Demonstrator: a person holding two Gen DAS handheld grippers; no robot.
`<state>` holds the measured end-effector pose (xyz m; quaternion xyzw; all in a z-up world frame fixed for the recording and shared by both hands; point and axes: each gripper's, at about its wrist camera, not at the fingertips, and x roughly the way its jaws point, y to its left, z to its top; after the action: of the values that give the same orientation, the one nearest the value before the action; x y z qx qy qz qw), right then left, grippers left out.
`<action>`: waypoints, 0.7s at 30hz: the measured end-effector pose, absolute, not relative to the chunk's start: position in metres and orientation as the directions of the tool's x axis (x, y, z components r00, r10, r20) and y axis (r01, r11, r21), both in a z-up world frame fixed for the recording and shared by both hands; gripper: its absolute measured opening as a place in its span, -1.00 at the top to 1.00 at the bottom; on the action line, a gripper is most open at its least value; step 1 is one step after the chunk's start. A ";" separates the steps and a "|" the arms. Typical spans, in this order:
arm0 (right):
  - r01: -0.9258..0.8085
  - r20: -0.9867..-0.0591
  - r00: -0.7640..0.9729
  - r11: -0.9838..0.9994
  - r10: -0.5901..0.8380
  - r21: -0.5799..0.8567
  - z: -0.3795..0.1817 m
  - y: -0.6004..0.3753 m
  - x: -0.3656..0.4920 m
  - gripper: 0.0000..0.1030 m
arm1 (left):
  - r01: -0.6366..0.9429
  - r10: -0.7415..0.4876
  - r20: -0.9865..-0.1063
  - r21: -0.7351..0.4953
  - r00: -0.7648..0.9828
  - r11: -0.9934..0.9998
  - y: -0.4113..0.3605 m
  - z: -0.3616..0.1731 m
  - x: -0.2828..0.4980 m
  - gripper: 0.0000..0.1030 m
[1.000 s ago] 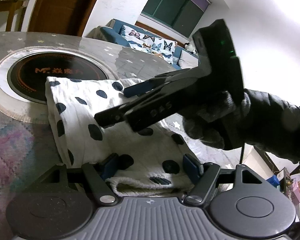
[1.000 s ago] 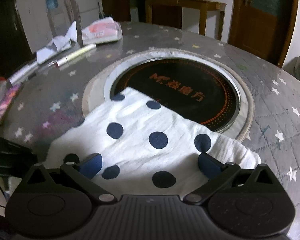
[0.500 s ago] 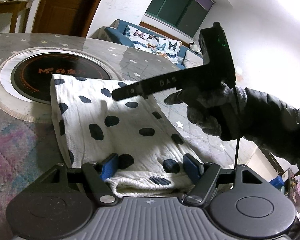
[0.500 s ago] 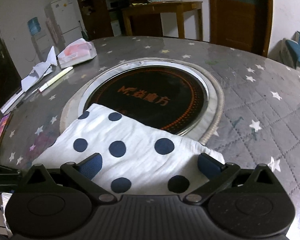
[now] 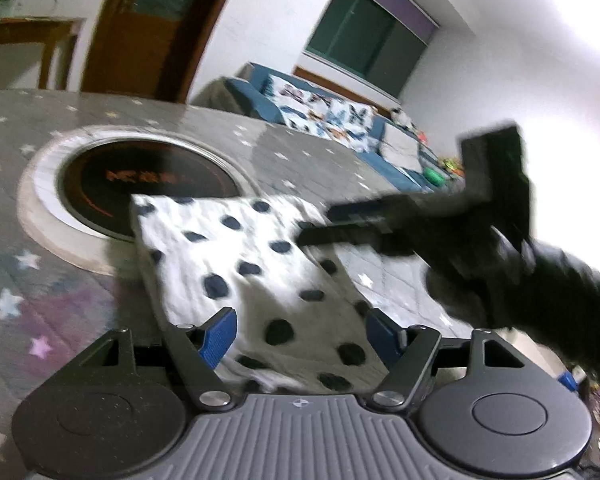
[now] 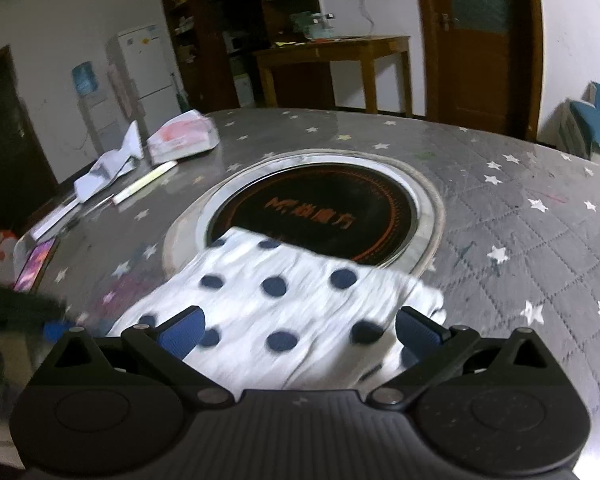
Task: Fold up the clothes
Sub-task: 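Lower the folded bundle onto the table and open both grippers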
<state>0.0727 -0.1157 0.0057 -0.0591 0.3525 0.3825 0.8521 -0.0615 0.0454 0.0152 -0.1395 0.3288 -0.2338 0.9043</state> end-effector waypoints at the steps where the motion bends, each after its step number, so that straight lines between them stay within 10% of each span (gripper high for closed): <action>1: -0.702 -0.643 0.457 0.693 0.615 0.164 0.006 -0.116 0.067 -0.98 | 0.316 -0.501 -0.529 -0.404 0.685 0.858 0.048 0.016 -0.060 -0.41; 11: -0.816 -0.624 0.404 0.571 0.669 0.084 0.013 -0.107 -0.006 -0.77 | 0.194 -0.390 -0.568 -0.375 0.725 0.906 0.055 0.005 -0.049 0.36; 21: -0.831 -0.649 0.390 0.554 0.653 0.059 0.003 -0.108 -0.033 -0.65 | 0.154 -0.322 -0.580 -0.321 0.748 0.935 0.053 -0.005 -0.065 0.49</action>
<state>-0.0334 -0.1082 0.0026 -0.1391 0.3185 0.4514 0.8219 -0.0650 0.0529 -0.0046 -0.1271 0.3308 -0.1285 0.9262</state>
